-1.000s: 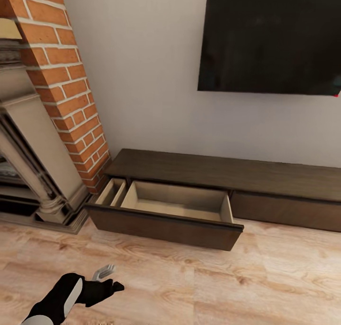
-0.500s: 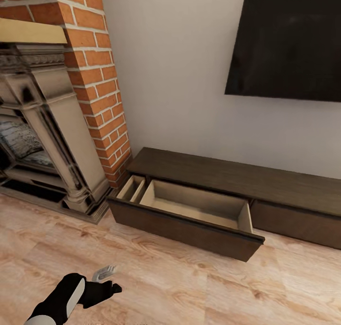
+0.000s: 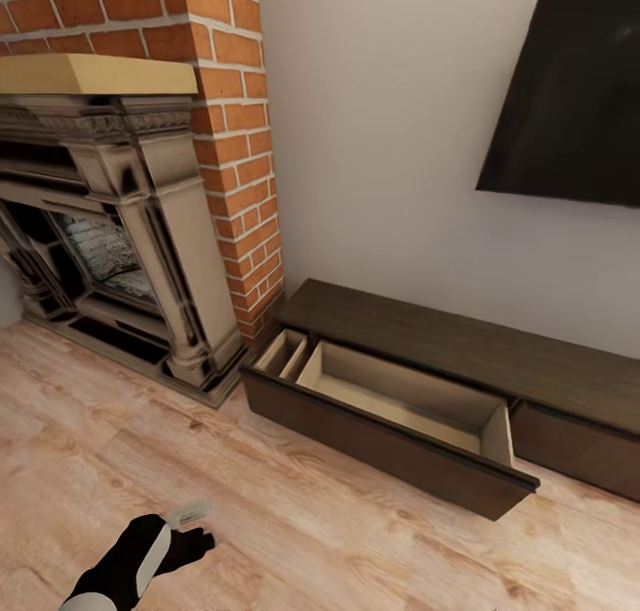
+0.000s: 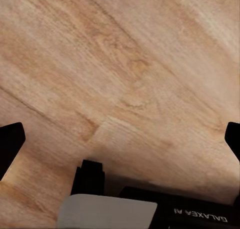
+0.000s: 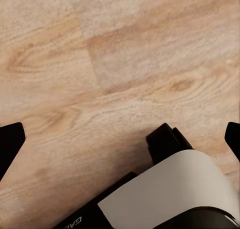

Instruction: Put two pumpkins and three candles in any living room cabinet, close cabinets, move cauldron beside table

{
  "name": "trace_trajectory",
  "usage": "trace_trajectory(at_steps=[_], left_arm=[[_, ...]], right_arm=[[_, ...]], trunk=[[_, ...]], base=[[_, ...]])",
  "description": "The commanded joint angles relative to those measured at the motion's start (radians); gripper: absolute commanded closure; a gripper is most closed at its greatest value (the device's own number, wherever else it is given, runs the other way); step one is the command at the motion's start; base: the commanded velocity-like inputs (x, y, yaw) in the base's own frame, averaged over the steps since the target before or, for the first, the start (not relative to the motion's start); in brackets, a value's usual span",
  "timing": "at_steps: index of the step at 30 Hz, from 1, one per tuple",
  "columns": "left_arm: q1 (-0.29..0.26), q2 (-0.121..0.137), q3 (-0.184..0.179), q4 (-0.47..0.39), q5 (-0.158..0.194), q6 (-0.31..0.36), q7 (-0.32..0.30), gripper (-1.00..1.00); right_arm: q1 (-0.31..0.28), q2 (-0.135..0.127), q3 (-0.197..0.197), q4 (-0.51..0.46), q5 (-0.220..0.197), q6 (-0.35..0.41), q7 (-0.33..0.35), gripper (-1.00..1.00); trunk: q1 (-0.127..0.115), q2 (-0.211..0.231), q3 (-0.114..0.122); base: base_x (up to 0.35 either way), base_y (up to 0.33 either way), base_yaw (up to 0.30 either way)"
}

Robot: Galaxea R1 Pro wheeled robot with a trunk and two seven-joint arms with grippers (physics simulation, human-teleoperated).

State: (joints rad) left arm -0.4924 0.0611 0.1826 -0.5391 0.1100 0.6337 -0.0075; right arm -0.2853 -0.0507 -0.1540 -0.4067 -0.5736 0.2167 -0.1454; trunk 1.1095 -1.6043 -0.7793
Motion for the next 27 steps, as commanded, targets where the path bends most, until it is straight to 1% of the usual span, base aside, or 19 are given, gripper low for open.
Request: trace_trajectory(at_steps=[1,2,5,8,11,14,16,19,22,27], left_arm=[[0.0,-0.004,-0.001,0.001,-0.001,-0.008,0.013,-1.0],[0.0,-0.005,-0.001,0.003,-0.001,-0.017,0.018,-1.0],[0.0,-0.009,-0.001,0.028,-0.001,-0.095,0.047,-1.0],[0.0,-0.01,0.001,0.056,0.0,-0.128,0.085,-1.0],[0.0,-0.012,0.001,0.068,0.0,-0.141,0.114,-1.0],[0.0,-0.013,0.001,0.071,0.0,-0.143,0.121,-1.0],[0.0,-0.013,0.001,0.072,0.0,-0.145,0.123,-1.0],[0.0,-0.014,0.0,0.073,0.0,-0.146,0.124,-1.0],[0.0,-0.014,0.0,0.073,-0.001,-0.145,0.124,-1.0],[0.0,-0.014,-0.001,0.073,-0.002,-0.142,0.124,-1.0]], right_arm=[[0.0,0.0,0.001,-0.002,0.003,-0.001,-0.002,-1.0],[0.0,0.0,0.001,-0.002,0.004,-0.001,-0.002,-1.0],[0.0,0.001,0.002,-0.005,0.009,-0.005,-0.004,-1.0],[0.0,0.001,0.003,-0.006,0.011,-0.019,-0.005,-1.0],[0.0,0.001,0.003,-0.005,0.012,-0.052,-0.005,-1.0],[0.0,0.002,0.004,-0.005,0.016,-0.064,-0.005,-1.0],[0.0,0.003,0.004,-0.005,0.039,-0.067,-0.005,-1.0],[0.0,0.004,0.003,-0.004,0.096,-0.07,-0.006,-1.0],[0.0,0.006,0.002,-0.004,0.116,-0.073,-0.007,-1.0],[0.0,0.025,0.002,-0.004,0.13,-0.081,-0.007,-1.0]], trunk=[[-0.004,0.007,0.003],[-0.008,0.014,0.006],[-0.019,0.035,0.016],[-0.031,0.056,0.024],[-0.042,0.077,0.033],[-0.054,0.098,0.041],[-0.061,0.112,0.047],[-0.073,0.133,0.055],[-0.084,0.154,0.063],[-0.104,0.189,0.077]], base=[[0.0,0.0,0.288],[0.0,0.0,0.288],[0.0,0.0,0.288],[0.0,0.0,0.288],[-0.033,0.0,0.288],[-0.211,0.0,0.288],[-0.172,0.0,0.288],[-0.067,0.0,0.288],[-0.023,0.0,0.288],[-0.005,0.0,0.288]])
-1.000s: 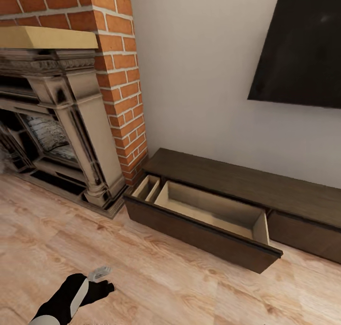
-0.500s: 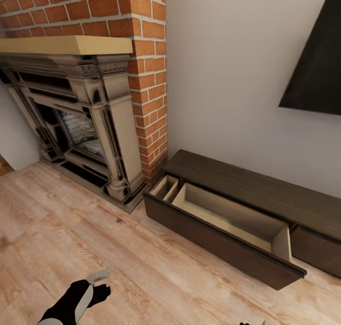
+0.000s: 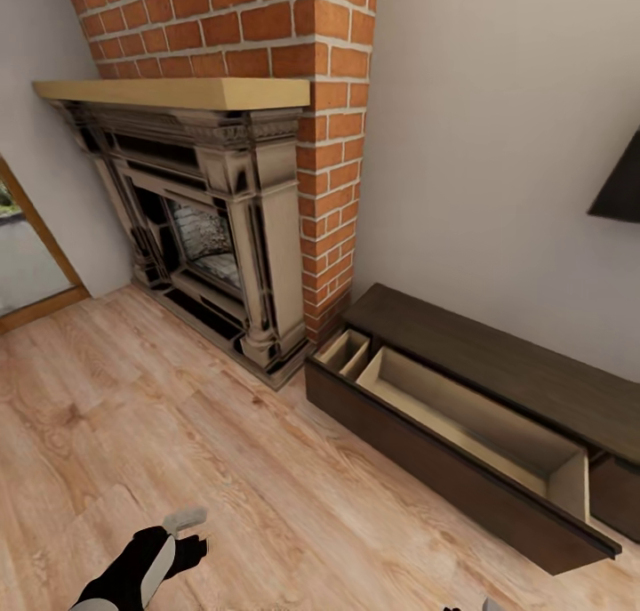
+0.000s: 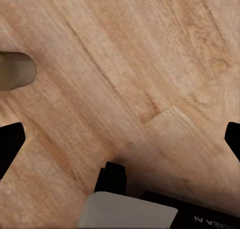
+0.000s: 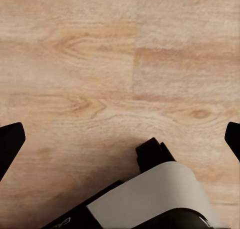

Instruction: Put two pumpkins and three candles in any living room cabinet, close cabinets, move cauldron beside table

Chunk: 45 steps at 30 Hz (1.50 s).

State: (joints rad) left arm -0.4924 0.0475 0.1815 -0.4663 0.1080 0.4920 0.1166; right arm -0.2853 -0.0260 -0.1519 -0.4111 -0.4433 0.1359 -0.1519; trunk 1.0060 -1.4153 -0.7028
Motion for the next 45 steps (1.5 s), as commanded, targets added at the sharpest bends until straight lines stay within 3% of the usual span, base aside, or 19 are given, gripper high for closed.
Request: trace_trajectory(at_steps=[1,21,25,28,30,45], left_arm=[[0.0,0.0,0.0,0.0,0.0,0.001,0.0,-1.0],[0.0,0.001,0.001,0.0,0.0,0.003,0.0,-1.0],[0.0,0.001,0.0,0.001,0.0,0.0,0.0,-1.0],[0.0,0.002,0.0,0.0,-0.001,-0.001,0.0,-1.0],[0.0,0.003,-0.002,0.0,-0.001,-0.003,0.0,-1.0],[0.0,0.002,-0.009,0.001,-0.007,-0.009,-0.001,-1.0]], right_arm=[[0.0,0.001,0.0,0.0,0.001,0.0,0.0,-1.0],[0.0,0.003,0.002,0.0,0.003,-0.001,-0.001,-1.0],[0.0,0.004,0.002,0.0,0.021,-0.018,-0.001,-1.0],[0.0,0.012,0.001,0.0,0.081,-0.044,-0.002,-1.0],[0.0,0.023,0.0,0.0,0.099,-0.05,-0.002,-1.0],[0.0,0.032,0.001,0.0,0.109,-0.053,-0.002,-1.0]], trunk=[[-0.004,0.007,0.003],[-0.081,0.147,0.057],[-0.096,0.175,0.067],[-0.107,0.196,0.075],[-0.115,0.21,0.081],[-0.173,0.315,0.119]], base=[[-0.001,0.0,0.288],[0.0,0.0,0.288],[0.0,0.0,0.287],[0.0,0.0,0.284],[0.0,0.0,0.283],[0.0,0.0,0.282]])
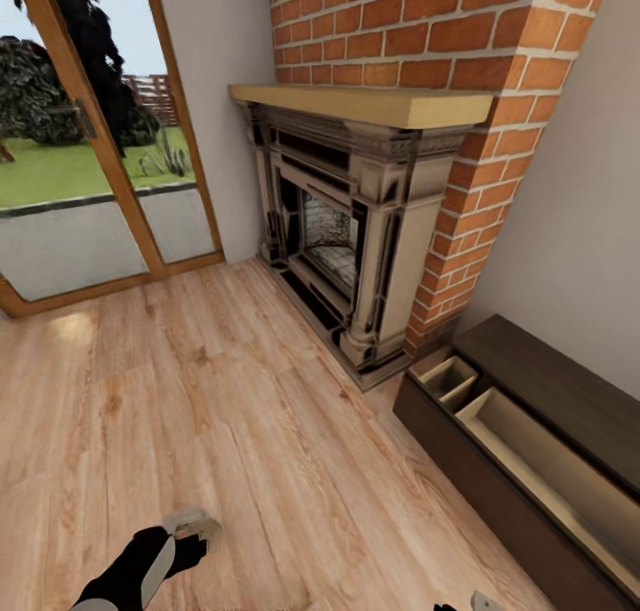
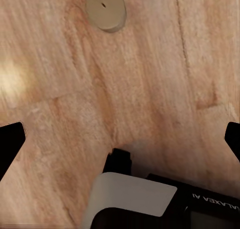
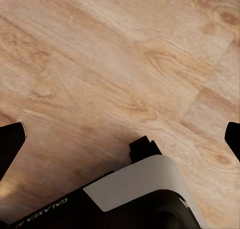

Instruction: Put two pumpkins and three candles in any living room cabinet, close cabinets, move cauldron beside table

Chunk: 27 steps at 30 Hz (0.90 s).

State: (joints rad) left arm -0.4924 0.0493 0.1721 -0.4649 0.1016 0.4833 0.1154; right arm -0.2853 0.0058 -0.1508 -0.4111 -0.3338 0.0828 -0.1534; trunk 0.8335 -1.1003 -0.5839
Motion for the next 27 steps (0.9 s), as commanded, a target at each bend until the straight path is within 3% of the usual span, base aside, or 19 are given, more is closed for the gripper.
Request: trace_trajectory(at_steps=[1,13,19,27], left_arm=[[0.0,0.0,0.0,0.0,0.0,0.0,0.0,-1.0],[0.0,0.002,-0.002,0.0,0.0,-0.001,0.0,-1.0],[0.0,0.002,-0.002,0.0,-0.001,-0.002,0.0,-1.0],[0.0,0.002,-0.002,0.0,-0.002,0.0,0.0,-1.0]], right_arm=[[0.0,0.0,0.0,0.0,0.0,0.0,0.0,-1.0],[0.0,0.0,0.0,0.0,0.001,-0.001,0.0,-1.0],[0.0,0.008,0.002,0.0,0.004,-0.002,0.0,-1.0],[0.0,0.031,0.0,0.0,0.114,-0.003,-0.001,-1.0]], trunk=[[-0.004,0.007,0.003],[-0.05,0.091,0.032],[-0.05,0.091,0.028],[-0.05,0.091,0.023]], base=[[0.0,0.0,0.281],[0.0,0.0,0.276],[0.0,0.0,0.268],[0.021,0.0,0.27]])
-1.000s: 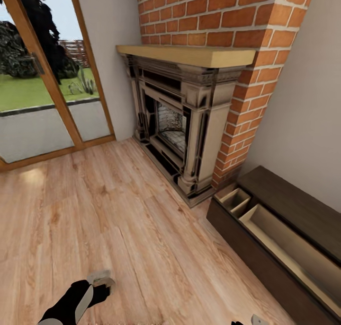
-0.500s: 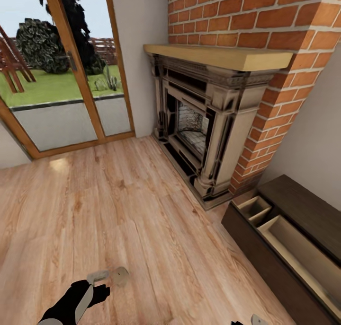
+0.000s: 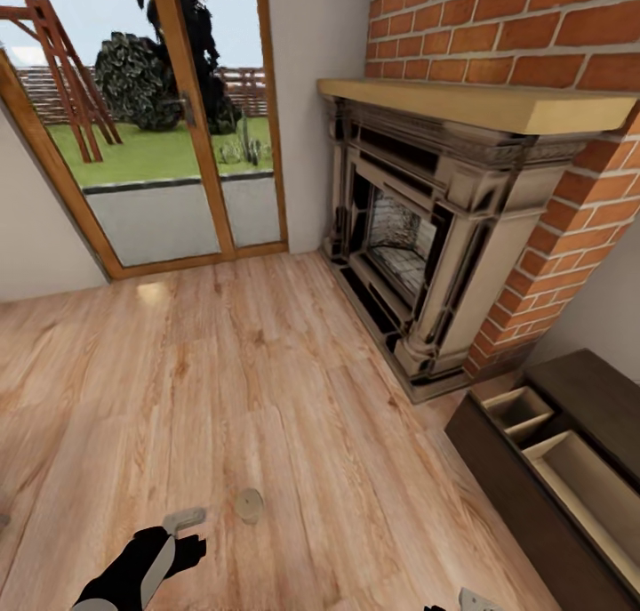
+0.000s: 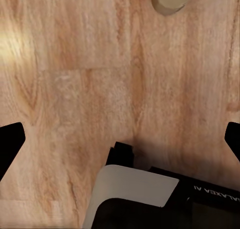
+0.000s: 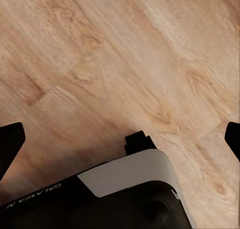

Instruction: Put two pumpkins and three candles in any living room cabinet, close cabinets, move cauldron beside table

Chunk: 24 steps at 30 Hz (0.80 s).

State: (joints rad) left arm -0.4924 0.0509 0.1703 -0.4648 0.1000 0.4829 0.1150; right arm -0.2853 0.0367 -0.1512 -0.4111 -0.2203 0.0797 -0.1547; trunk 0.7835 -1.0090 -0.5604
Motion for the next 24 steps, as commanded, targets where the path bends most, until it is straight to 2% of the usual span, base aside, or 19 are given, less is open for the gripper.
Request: trace_trajectory(at_steps=[1,4,6,14,20,22,24], left_arm=[[0.0,0.0,0.0,0.0,0.0,0.0,0.0,-1.0],[0.0,0.001,0.0,0.0,0.001,0.0,0.0,-1.0],[0.0,0.002,0.0,0.0,0.001,0.0,0.0,-1.0],[0.0,0.002,0.0,0.0,0.0,0.001,0.0,-1.0],[0.0,0.001,0.0,0.0,0.001,0.002,-0.001,-1.0],[0.0,0.001,0.0,0.0,0.0,0.002,-0.001,-1.0],[0.0,0.0,0.0,0.0,0.0,0.002,-0.001,-1.0]], right_arm=[[0.0,0.004,0.0,0.0,0.006,0.0,0.0,-1.0],[0.0,0.014,0.0,0.0,0.019,-0.002,0.0,-1.0],[0.0,0.018,0.001,0.001,0.026,-0.031,0.0,-1.0],[0.001,0.019,0.002,0.001,0.028,-0.048,0.001,-1.0],[0.0,0.021,0.002,-0.001,0.028,-0.052,0.001,-1.0],[0.0,0.026,0.006,-0.013,0.028,-0.048,0.001,-1.0],[-0.006,0.052,0.026,-0.067,0.028,-0.029,-0.001,-1.0]], trunk=[[0.0,0.0,-0.001],[0.0,0.0,-0.002],[0.0,0.0,-0.003],[0.0,0.0,-0.003],[0.0,0.0,-0.003],[0.0,0.0,-0.003],[0.0,0.0,-0.003]], base=[[0.146,0.0,0.264],[0.246,0.0,0.159],[0.309,0.015,0.042],[0.295,0.091,0.008],[0.173,0.021,0.0],[0.086,0.004,0.0],[0.04,0.002,0.0]])
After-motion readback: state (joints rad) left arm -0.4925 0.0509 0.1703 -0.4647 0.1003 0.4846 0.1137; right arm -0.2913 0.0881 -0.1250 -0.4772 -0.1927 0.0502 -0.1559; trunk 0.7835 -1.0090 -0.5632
